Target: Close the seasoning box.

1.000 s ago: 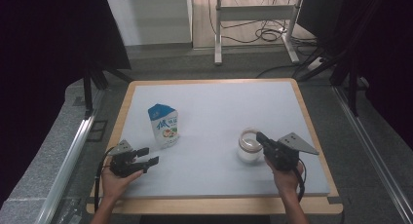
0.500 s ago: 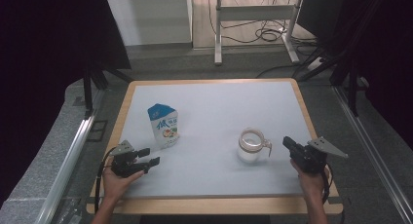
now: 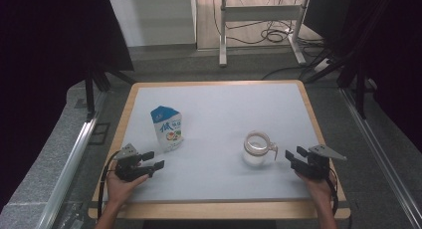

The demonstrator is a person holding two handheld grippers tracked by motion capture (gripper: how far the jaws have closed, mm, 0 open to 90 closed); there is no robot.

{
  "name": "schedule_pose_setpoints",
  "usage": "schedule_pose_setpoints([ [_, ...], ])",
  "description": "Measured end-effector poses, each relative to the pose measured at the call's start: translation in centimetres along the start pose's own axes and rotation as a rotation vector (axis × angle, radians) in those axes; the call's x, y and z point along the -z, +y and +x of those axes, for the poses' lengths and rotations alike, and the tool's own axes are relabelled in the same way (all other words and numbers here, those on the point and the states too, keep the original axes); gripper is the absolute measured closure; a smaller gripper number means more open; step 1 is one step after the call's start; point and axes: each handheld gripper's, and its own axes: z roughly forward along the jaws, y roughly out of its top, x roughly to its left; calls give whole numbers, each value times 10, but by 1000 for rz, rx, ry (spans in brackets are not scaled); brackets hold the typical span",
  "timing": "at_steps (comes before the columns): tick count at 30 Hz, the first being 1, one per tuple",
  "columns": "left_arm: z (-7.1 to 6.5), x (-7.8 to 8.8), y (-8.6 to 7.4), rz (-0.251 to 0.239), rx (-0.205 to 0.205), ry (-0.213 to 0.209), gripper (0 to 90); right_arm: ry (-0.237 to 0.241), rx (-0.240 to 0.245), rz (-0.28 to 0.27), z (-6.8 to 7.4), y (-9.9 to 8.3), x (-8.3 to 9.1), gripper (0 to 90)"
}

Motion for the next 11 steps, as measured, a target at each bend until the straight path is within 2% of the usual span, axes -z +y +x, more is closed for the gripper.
schedule_pose_setpoints([
  [11,1,2,2,-11,13,0,356,1,-13,-17,-2,0,1,430],
])
